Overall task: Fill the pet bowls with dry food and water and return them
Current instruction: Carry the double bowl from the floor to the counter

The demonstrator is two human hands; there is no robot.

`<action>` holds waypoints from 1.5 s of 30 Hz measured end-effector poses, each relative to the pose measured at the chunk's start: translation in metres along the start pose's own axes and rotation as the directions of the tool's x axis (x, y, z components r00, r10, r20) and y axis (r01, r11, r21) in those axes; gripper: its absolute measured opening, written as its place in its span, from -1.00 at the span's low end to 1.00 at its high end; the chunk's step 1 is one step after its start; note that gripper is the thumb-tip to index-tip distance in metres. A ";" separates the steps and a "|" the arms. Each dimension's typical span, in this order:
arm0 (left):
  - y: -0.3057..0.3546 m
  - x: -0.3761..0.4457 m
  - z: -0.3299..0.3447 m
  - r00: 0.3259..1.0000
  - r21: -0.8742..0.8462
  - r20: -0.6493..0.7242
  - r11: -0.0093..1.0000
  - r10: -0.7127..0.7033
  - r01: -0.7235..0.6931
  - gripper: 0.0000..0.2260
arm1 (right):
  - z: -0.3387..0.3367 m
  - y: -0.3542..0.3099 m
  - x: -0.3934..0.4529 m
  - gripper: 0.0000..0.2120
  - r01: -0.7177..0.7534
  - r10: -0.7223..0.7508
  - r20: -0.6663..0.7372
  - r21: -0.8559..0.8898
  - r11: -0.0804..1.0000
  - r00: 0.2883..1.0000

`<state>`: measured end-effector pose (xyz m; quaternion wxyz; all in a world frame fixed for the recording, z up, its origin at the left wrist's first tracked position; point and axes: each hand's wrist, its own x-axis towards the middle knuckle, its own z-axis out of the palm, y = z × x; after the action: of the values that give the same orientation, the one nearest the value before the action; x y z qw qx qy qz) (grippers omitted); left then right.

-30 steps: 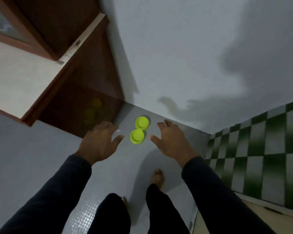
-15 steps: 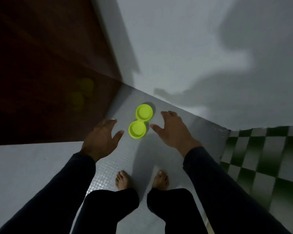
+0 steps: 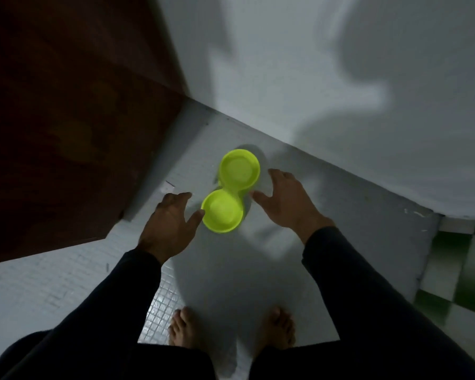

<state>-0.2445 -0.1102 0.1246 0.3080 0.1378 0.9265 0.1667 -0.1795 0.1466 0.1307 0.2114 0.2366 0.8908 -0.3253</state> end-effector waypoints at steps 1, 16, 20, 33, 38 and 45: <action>-0.007 0.011 0.014 1.000 -0.017 -0.004 1.000 -0.011 0.011 -0.47 | 0.012 0.008 0.014 -0.31 0.002 -0.002 0.000 0.003 1.000 1.000; -0.041 0.082 0.111 0.989 -0.226 0.014 0.963 -0.149 0.148 -0.41 | 0.088 0.047 0.136 -0.28 -0.064 0.066 -0.017 0.117 0.991 0.998; -0.043 0.087 0.119 0.988 -0.221 0.023 0.963 -0.153 0.155 -0.42 | 0.097 0.050 0.146 -0.37 -0.077 0.084 -0.053 0.120 0.990 0.995; -0.057 0.091 0.137 0.992 -0.252 0.046 0.960 -0.116 0.124 -0.31 | 0.111 0.066 0.164 -0.52 -0.044 0.043 -0.069 -0.011 0.999 0.997; -0.056 0.091 0.135 0.993 -0.303 -0.004 0.946 -0.120 0.113 -0.33 | 0.108 0.066 0.159 -0.58 -0.071 0.081 -0.073 0.136 0.988 0.994; -0.062 0.100 0.115 0.994 -0.284 -0.091 0.958 -0.062 0.033 -0.41 | 0.106 0.073 0.140 -0.18 -0.062 0.110 -0.080 0.453 0.889 0.991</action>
<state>-0.2601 -0.1053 -0.0388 0.2820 0.0618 0.9105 0.2960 -0.2273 0.1638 -0.0524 0.1188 0.3346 0.7900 -0.4998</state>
